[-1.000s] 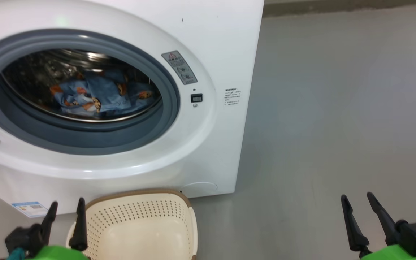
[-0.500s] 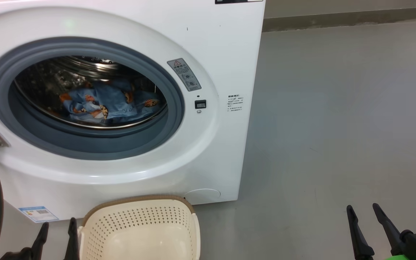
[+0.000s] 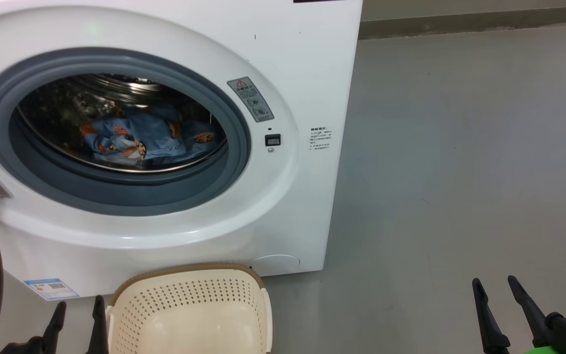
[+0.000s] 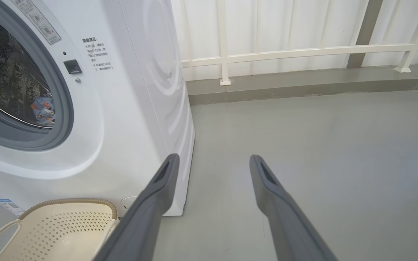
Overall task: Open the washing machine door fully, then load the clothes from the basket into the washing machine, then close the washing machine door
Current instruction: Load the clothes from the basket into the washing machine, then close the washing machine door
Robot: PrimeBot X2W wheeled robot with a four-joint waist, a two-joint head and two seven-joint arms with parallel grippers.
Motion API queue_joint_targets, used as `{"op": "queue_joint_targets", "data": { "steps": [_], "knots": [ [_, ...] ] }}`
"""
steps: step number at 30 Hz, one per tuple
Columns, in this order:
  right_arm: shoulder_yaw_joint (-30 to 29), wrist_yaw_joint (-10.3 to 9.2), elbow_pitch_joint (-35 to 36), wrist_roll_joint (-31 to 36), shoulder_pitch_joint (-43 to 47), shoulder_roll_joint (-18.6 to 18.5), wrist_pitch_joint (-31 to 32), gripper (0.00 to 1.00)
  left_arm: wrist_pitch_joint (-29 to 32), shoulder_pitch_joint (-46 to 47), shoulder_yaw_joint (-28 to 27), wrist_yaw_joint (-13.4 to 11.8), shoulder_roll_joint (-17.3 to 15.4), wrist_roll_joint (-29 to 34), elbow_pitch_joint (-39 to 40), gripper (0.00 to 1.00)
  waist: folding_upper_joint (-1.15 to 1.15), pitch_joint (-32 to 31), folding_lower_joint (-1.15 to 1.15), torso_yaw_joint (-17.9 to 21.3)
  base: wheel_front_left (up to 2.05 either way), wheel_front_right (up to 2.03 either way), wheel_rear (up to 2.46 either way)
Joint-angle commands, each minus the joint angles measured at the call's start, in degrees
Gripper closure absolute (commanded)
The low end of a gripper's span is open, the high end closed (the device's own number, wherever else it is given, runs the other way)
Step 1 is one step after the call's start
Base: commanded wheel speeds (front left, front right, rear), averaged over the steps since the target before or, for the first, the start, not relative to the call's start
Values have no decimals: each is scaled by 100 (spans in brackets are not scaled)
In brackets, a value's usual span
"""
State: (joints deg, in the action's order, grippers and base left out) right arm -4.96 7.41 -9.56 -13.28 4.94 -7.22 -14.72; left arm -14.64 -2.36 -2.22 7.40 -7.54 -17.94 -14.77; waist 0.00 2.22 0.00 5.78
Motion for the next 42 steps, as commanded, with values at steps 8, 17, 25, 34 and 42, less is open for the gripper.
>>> {"op": "queue_joint_targets", "data": {
  "steps": [8,17,25,34,42],
  "knots": [
    [84,8,190,-44,-52,-80,-28,0,-36,171,-252,9,-61,74,176,0,0,81,0,-28,0,0,0],
    [79,8,198,-29,-80,-70,-28,0,-36,191,-322,9,-28,139,178,0,0,138,0,-69,-59,59,0],
    [97,8,194,-36,-88,-74,-28,0,-36,178,-231,9,-85,42,241,0,0,138,0,-78,-142,142,0],
    [102,8,190,-41,-58,-83,-28,0,-36,119,-157,9,-124,-4,331,0,0,107,0,-116,-49,49,0],
    [123,8,183,-42,-53,-115,-28,0,-36,103,-117,9,-104,-11,352,0,0,64,0,-221,0,0,0]
  ]
}}
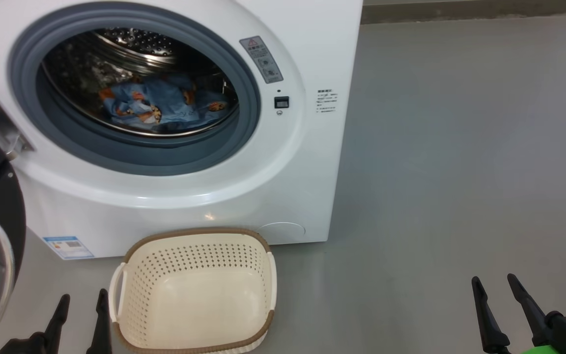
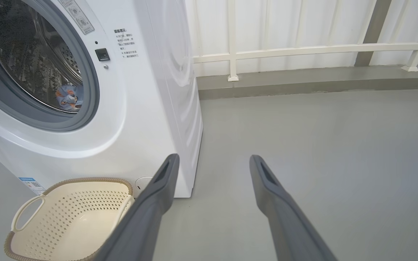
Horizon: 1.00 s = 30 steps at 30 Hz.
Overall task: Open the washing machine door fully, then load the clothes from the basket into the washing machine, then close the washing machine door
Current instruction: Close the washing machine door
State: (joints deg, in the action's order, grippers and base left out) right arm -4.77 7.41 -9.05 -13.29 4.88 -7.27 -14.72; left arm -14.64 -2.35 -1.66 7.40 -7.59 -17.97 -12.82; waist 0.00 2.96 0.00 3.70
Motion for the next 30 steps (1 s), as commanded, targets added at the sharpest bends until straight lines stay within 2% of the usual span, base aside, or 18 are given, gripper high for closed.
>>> {"op": "queue_joint_targets", "data": {
  "steps": [1,7,13,30],
  "knots": [
    [116,8,133,-40,-41,-118,-28,0,-36,99,-177,9,-93,-10,162,0,0,-18,0,-42,0,0,0],
    [199,8,176,-44,-5,-143,-28,0,-36,46,-222,9,-35,-20,209,0,0,-51,0,-330,0,0,0],
    [364,8,164,-49,-83,-182,-28,0,-36,-35,-337,9,71,-15,302,0,0,-47,0,-787,0,0,0],
    [919,8,2,-70,-548,-345,-28,0,-36,-215,-600,9,331,24,422,0,0,-87,0,-2646,0,0,0]
  ]
}}
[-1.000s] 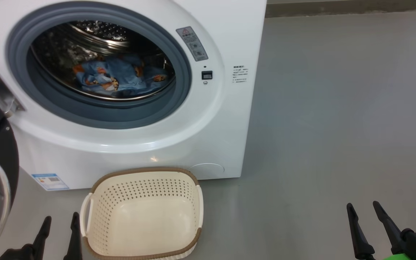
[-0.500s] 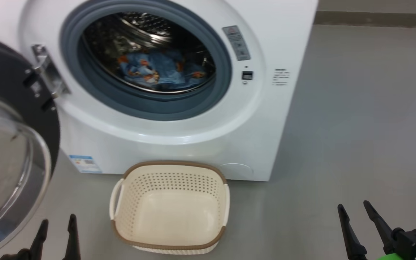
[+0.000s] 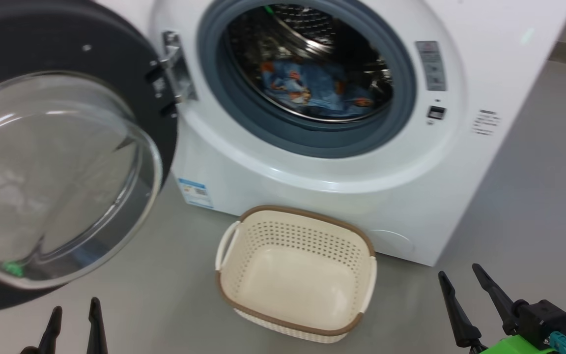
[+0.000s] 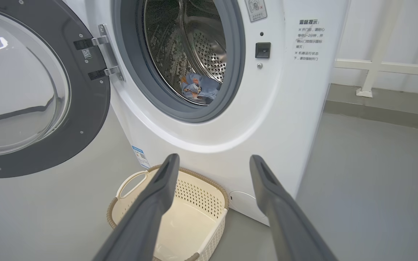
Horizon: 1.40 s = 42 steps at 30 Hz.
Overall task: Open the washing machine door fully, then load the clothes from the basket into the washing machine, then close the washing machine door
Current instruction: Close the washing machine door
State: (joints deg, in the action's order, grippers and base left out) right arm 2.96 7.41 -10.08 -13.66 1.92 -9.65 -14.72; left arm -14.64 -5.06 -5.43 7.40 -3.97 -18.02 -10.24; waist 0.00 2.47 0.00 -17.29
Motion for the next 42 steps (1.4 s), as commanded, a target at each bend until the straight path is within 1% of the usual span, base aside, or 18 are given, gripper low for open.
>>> {"op": "queue_joint_targets", "data": {
  "steps": [1,6,9,19,28,29,30,31,33,35,37,39,42],
  "knots": [
    [166,8,99,-38,-259,-107,-28,0,-36,42,-227,9,-20,31,169,0,0,-41,0,-637,0,0,0],
    [200,8,85,-54,-272,-81,-28,0,-36,0,-264,9,20,33,189,0,0,-53,0,-1037,0,0,0],
    [268,8,76,-49,-299,-66,-28,0,-36,-17,-359,9,44,13,218,0,0,-18,0,-1183,0,0,0],
    [616,8,-85,-95,-655,-147,-28,0,-36,-115,-641,9,103,-74,413,0,0,127,0,-1274,0,0,0],
    [752,8,-166,-153,-781,-199,-28,0,-36,-145,-709,9,108,-270,466,0,0,135,0,-1278,0,0,0],
    [755,8,-166,-155,-773,-198,-28,0,-36,-132,-711,9,108,-278,494,9,0,129,0,-1273,0,0,0],
    [747,8,-165,-157,-762,-195,-28,0,-36,-116,-711,9,108,-268,536,49,0,121,0,-1266,0,0,0],
    [730,8,-162,-161,-744,-189,-28,0,-36,-96,-709,9,108,-258,590,62,0,110,0,-1259,0,0,0],
    [691,8,-144,-163,-686,-175,-28,0,-36,-31,-761,9,108,-284,737,100,0,83,0,-1243,0,0,0],
    [649,8,-119,-158,-607,-150,-28,0,-36,67,-859,9,106,-343,944,100,0,53,0,-1222,0,0,0],
    [592,8,-90,-148,-523,-123,-28,0,-36,211,-981,9,2,-432,1170,100,0,35,0,-1202,0,0,0],
    [540,8,-60,-135,-442,-102,-28,0,-36,401,-1064,9,-248,-530,1349,100,0,30,0,-1184,0,0,0],
    [461,8,-13,-114,-340,-72,-28,0,-36,819,-1196,9,-731,-841,1466,100,0,45,0,-1163,0,0,0]
  ]
}}
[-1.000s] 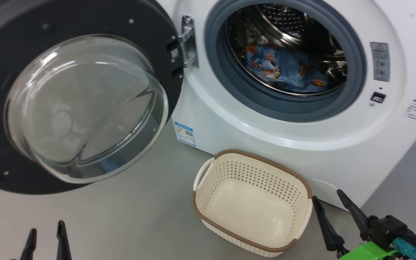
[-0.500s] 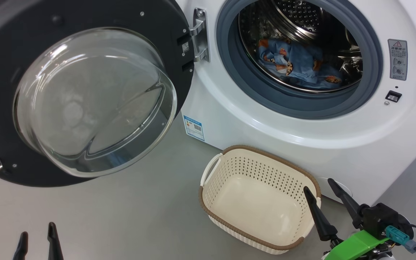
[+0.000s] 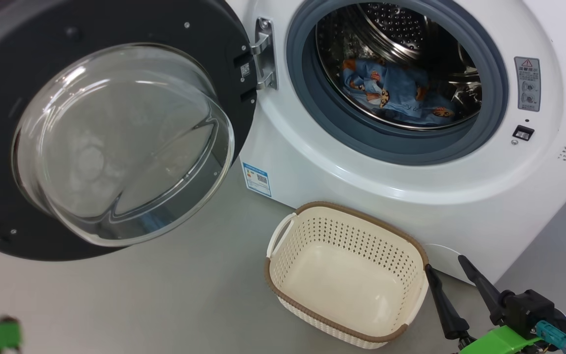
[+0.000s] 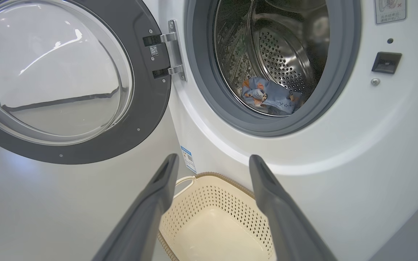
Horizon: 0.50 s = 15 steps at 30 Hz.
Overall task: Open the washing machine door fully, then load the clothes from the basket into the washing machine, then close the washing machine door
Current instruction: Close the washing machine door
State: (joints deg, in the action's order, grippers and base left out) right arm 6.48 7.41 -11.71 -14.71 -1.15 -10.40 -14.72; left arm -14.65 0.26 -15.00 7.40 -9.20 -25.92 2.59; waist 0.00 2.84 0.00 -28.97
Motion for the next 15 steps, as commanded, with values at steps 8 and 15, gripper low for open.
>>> {"op": "queue_joint_targets", "data": {
  "steps": [8,15],
  "knots": [
    [64,8,253,72,-17,18,-28,0,-35,1565,-399,9,-1653,-1172,-322,100,0,281,0,184,0,0,0],
    [70,8,307,139,-209,-39,-28,0,-35,2673,-304,9,-2420,-2700,-1711,100,0,669,0,315,0,0,0]
  ]
}}
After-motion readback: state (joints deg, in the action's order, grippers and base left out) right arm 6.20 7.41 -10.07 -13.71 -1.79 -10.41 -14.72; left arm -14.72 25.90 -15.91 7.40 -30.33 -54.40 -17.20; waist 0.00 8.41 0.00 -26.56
